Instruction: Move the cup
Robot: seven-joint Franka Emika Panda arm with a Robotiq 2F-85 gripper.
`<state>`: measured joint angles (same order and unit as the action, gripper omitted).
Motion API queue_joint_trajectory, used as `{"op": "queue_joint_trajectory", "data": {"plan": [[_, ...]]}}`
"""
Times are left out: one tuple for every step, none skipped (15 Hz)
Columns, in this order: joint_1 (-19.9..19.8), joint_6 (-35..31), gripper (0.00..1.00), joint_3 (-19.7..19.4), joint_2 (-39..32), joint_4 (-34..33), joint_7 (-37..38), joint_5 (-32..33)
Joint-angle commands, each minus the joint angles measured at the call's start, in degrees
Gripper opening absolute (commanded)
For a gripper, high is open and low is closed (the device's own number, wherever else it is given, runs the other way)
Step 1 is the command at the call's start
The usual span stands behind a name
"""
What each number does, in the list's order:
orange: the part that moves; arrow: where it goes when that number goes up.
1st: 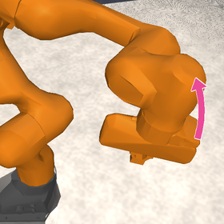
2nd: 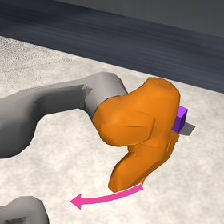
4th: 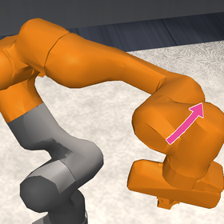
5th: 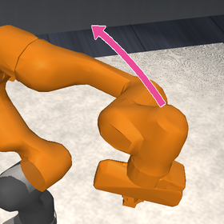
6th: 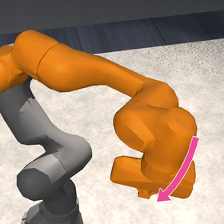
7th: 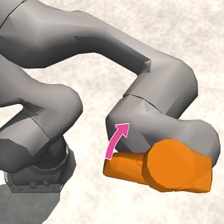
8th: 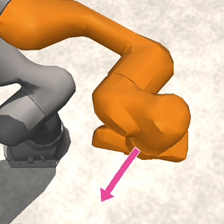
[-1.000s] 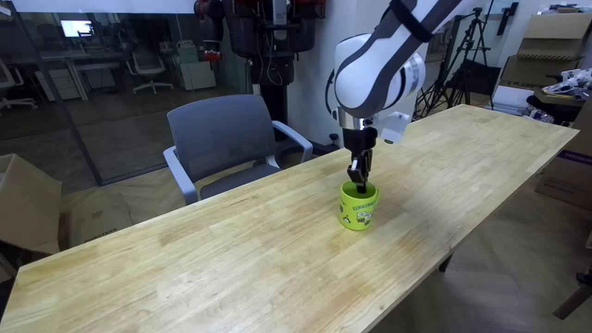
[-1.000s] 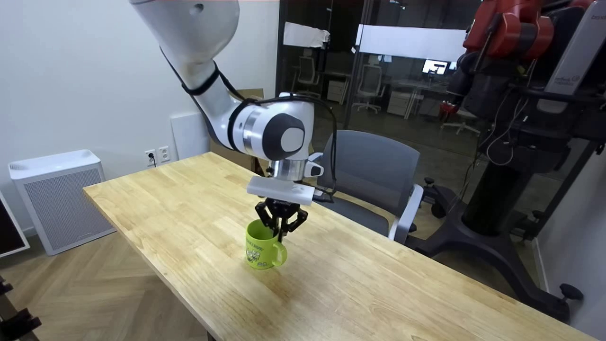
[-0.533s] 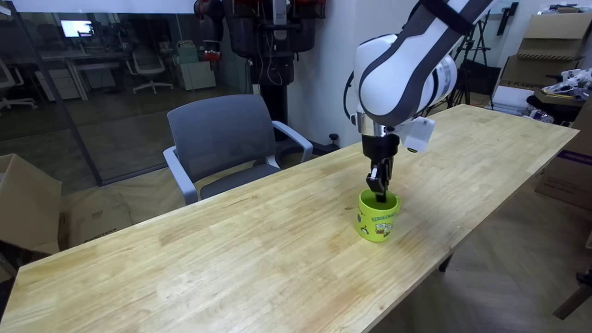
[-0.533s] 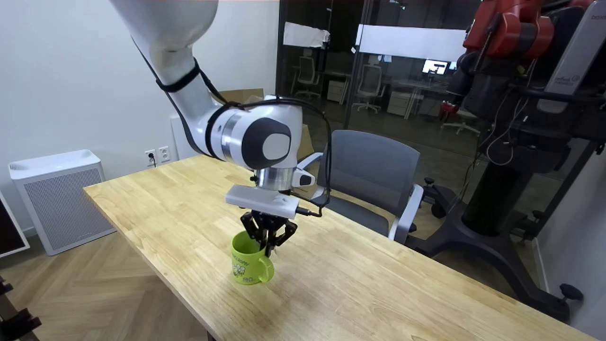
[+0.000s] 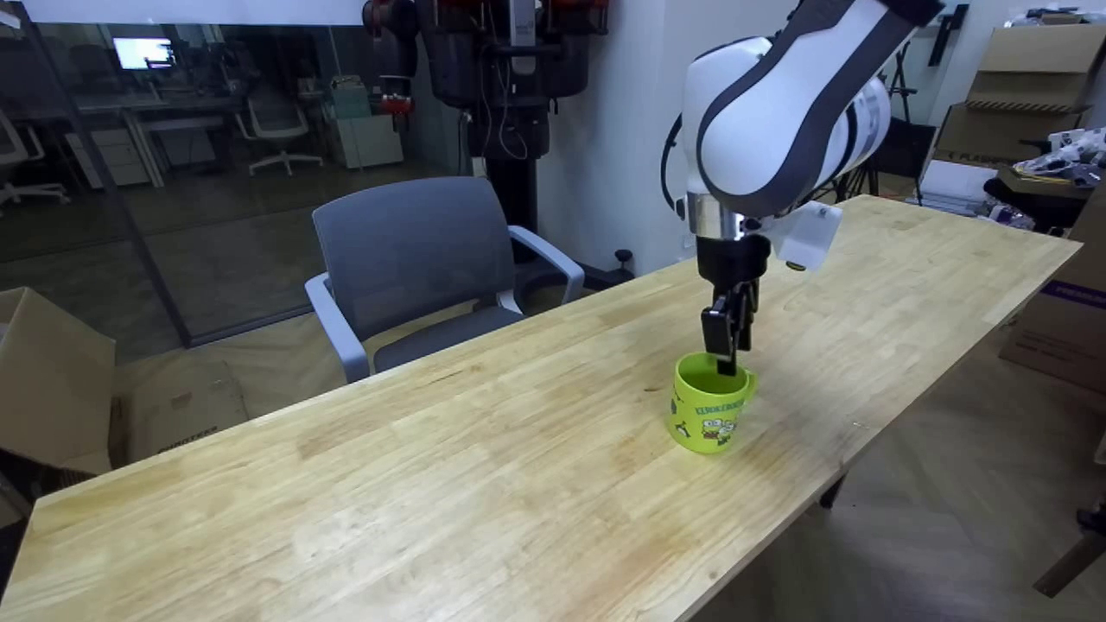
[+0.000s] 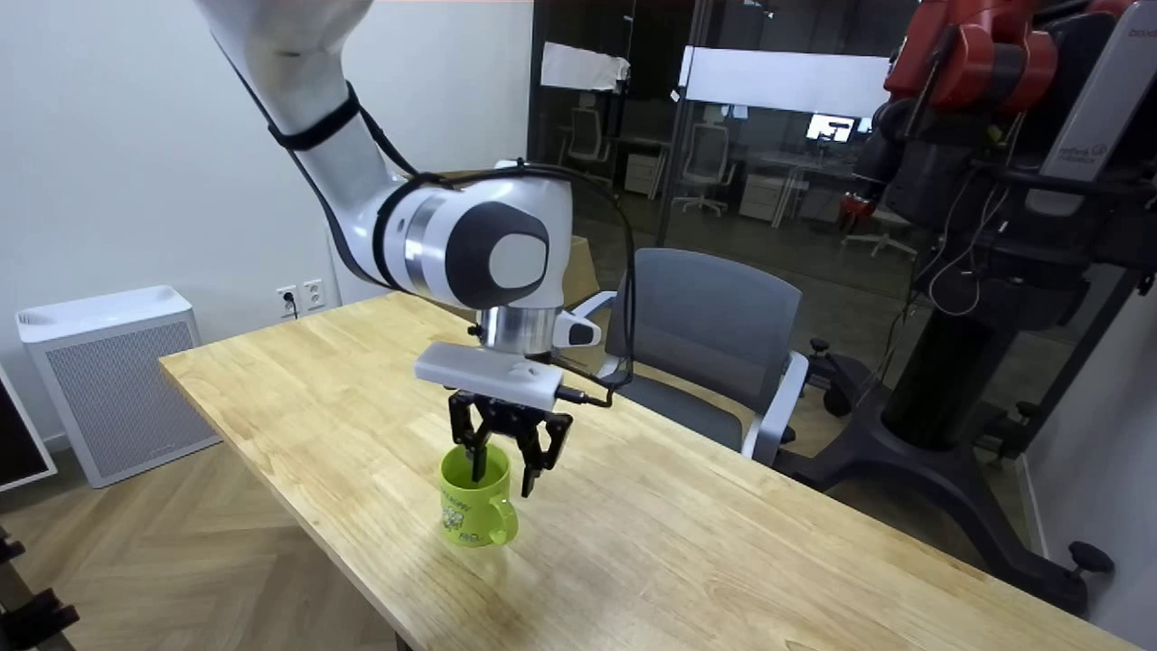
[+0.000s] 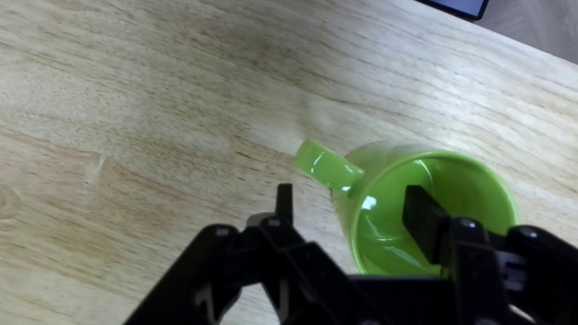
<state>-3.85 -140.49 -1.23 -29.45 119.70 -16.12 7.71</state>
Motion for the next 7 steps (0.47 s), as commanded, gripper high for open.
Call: {"op": "queue_joint_trajectory", "data": {"plan": [[1.46,-0.36,0.96,-1.49,5.59,3.6,4.18,2.43],[1.51,-0.2,0.99,-1.57,6.45,3.77,4.67,2.37],[1.41,0.12,1.0,-1.49,7.24,3.88,5.05,2.01],[1.0,0.6,1.0,-1.08,7.82,3.76,4.76,1.12],[0.34,0.24,0.97,-0.55,4.87,1.81,2.44,1.02],[0.35,0.38,1.0,-0.56,5.62,1.97,2.61,0.97],[0.37,0.53,1.0,-0.58,6.12,2.12,2.7,0.96]]}}
